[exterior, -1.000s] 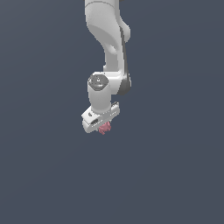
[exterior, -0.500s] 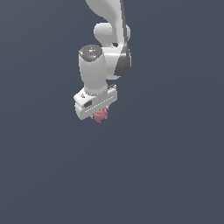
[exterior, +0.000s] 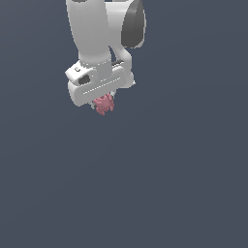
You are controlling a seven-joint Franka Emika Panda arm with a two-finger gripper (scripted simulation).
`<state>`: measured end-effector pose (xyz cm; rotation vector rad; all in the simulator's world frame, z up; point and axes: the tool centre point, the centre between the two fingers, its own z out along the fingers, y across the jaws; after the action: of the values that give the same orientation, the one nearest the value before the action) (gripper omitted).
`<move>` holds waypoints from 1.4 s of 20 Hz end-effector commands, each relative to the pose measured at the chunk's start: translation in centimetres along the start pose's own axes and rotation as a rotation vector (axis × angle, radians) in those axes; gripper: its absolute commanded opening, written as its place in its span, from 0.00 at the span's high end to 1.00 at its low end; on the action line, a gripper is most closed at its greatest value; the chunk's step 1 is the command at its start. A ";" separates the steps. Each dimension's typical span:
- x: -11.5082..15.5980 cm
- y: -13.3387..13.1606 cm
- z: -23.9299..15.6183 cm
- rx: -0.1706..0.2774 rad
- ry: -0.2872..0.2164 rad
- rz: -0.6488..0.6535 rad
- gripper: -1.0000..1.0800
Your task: Pick up the object and move it to a goal position.
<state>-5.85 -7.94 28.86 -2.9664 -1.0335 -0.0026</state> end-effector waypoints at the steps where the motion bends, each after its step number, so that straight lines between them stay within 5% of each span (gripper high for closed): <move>1: -0.7 0.0 -2.8 0.001 0.000 0.000 1.00; 15: -3.5 0.6 -16.4 0.001 -0.001 0.000 1.00; 28: -4.3 1.1 -20.9 0.000 -0.002 0.001 1.00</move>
<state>-8.54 -11.47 49.58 -2.9678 -1.0316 -0.0011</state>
